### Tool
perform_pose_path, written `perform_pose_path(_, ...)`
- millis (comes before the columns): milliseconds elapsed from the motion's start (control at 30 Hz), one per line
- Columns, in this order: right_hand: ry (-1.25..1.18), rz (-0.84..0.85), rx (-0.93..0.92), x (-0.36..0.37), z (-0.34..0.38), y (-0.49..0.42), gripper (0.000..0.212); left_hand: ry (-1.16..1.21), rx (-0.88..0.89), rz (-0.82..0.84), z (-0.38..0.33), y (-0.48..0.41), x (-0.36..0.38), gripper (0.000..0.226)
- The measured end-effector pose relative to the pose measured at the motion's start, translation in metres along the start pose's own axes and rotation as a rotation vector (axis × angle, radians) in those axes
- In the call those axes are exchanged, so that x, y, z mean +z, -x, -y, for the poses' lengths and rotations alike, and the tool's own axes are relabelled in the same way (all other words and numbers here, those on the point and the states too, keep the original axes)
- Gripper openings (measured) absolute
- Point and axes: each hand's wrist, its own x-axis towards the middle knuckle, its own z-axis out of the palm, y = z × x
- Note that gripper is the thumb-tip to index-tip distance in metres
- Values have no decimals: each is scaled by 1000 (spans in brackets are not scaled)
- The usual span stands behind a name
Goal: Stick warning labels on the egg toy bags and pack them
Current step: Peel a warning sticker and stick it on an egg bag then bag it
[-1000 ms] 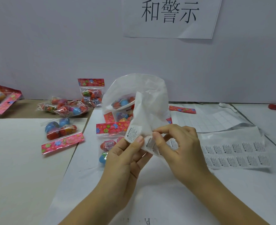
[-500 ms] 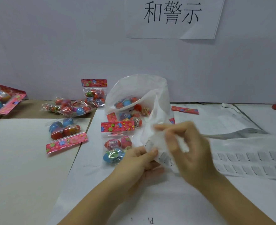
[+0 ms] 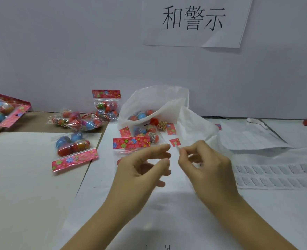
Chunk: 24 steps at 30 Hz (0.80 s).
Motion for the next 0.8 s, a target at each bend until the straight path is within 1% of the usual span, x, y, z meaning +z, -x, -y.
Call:
perform_pose_path(67, -60, -9, 29, 0, 4, 3, 15, 3, 11, 28, 0, 4, 3, 24)
perform_pose_path(200, -170, 55, 118, 0, 7, 4, 14, -5, 8, 48, 1, 7, 9, 37)
perform_pose_path(300, -240, 74, 147, 0, 7, 4, 12, 30, 5, 49, 2, 6, 10, 37)
perform_pose_path(367, -317, 112, 154, -2, 8, 2, 12, 82, 1, 52, 2, 5, 10, 37)
perform_pose_path(433, -393, 201, 140, -5, 11, -1, 18, 161, -12, 41, 1, 4, 8, 41)
perform_pose_path(500, -462, 224, 161, -5, 16, -1, 22, 271, -39, 15, -2, 0, 5, 42)
perform_pose_path(533, -517, 199, 215, -6, 18, -1, 18, 344, -59, 4, -2, -1, 2, 40)
perform_pose_path(600, -660, 140, 398, -6, 22, -1, 7, 484, -111, -14, -3, -4, -3, 37)
perform_pose_path(633, -724, 160, 486, -7, 23, -2, 2, 523, -130, -21, -4, -5, -4, 35)
perform_pose_path(700, -852, 295, 619, -7, 24, -4, 7, 528, -135, -18, -3, -7, -5, 35)
perform_pose_path(733, -935, 363, 675, -7, 25, -5, 6, 498, -128, -29, -3, -7, -5, 42)
perform_pose_path(767, -1007, 405, 718, -8, 27, -5, 13, 459, -120, -51, -3, -6, -4, 45)
perform_pose_path(800, -1062, 425, 749, -8, 27, -6, 22, 425, -101, -75, -2, -6, -3, 37)
